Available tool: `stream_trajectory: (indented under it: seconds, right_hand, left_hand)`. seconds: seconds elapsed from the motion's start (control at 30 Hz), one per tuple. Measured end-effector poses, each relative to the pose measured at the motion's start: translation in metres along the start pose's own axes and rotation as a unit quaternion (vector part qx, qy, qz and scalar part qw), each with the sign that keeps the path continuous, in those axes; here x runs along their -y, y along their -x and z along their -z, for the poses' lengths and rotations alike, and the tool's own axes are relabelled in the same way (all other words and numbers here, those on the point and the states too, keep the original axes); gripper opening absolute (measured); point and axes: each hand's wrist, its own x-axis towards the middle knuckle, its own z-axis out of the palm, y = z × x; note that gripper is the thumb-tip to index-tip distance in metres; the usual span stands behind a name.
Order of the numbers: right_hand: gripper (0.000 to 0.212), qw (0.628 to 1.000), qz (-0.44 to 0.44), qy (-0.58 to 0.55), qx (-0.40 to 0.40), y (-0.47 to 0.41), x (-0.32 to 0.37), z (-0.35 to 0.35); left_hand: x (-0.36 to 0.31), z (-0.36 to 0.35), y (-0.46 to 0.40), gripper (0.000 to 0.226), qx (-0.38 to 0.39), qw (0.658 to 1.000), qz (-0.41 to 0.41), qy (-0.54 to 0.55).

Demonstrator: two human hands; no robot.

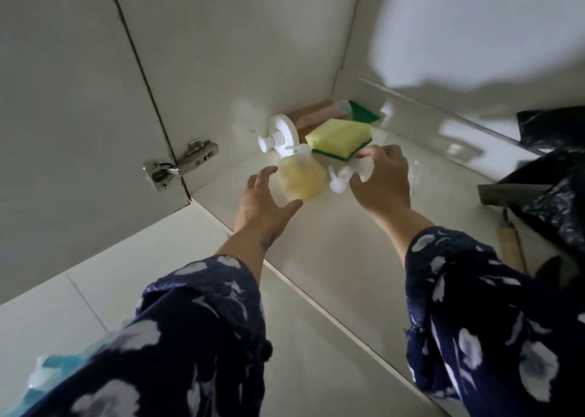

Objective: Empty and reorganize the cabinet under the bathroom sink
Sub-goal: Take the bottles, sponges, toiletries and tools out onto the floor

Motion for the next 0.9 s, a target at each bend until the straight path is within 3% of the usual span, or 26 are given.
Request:
stream_trajectory:
  seconds: [0.13,0.33,0.63,0.9]
  right_hand:
    - [0.046,0.999,-0.033,-0.003,-0.014,-0.017,-0.010,-0.001]
    - [0.045,0.981,-0.150,0.119,0.025,-0.017,-0.038,-0.011]
    - [0.048,0.980,-0.157,0.111,-0.049,-0.014,-0.064,-0.026]
    - [0.028,0.980,-0.143,0.055,-0.130,-0.019,-0.066,-0.032]
  left_hand:
    - [-0.001,-0.014,-0.022,0.079,-0.004,1.000,-0.010,0.015]
    - [-0.002,-0.026,-0.038,0.078,0.012,0.999,-0.018,0.046]
    - [0.003,-0.033,-0.045,0.072,0.010,0.998,-0.044,0.041]
    - [-0.003,-0.027,-0.033,0.069,-0.001,1.000,-0.018,0.026]
